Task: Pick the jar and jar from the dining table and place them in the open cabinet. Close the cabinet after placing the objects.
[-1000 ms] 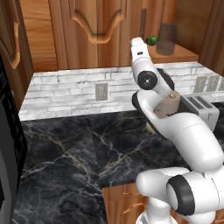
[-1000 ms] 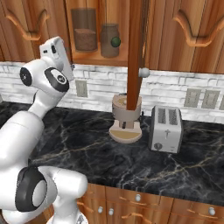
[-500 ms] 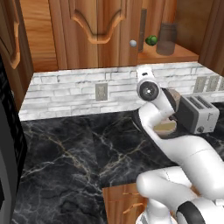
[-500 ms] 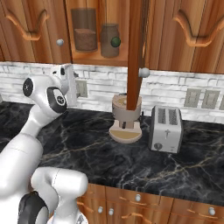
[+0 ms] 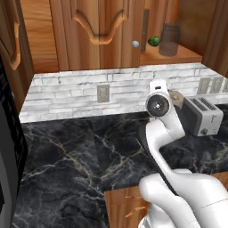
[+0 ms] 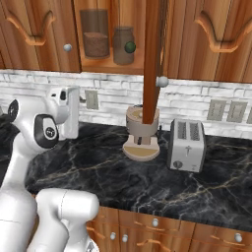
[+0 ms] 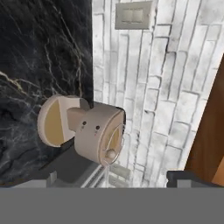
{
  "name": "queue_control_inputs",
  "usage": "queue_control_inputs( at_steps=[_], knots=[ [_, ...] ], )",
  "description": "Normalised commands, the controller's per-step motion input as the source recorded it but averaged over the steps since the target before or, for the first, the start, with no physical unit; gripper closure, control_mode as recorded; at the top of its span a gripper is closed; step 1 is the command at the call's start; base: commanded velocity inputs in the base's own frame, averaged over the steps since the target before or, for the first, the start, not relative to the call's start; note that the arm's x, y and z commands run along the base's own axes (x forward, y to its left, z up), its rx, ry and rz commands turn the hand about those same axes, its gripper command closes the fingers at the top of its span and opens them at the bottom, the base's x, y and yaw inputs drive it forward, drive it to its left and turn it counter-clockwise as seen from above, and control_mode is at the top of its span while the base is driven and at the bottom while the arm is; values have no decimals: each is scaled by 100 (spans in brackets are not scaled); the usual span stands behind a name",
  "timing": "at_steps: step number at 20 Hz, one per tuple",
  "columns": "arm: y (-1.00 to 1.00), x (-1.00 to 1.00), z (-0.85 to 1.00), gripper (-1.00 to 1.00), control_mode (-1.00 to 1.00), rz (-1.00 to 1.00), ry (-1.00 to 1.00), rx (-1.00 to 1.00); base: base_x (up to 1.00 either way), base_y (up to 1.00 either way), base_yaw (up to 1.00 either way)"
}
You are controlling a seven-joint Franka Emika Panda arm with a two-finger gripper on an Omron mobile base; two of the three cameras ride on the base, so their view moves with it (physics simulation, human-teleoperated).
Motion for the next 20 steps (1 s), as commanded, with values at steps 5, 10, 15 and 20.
queue_control_inputs(
  at_steps=[5,10,15,20],
  knots=[
    [-14,-83,0,-100,-100,-15,4,15,0,0,0],
    [-17,-80,2,-100,-100,-16,1,18,0,0,0],
    [-31,-75,4,-100,-100,-11,0,18,0,0,0],
    [-35,-72,5,-100,-100,-8,0,21,0,0,0]
  ],
)
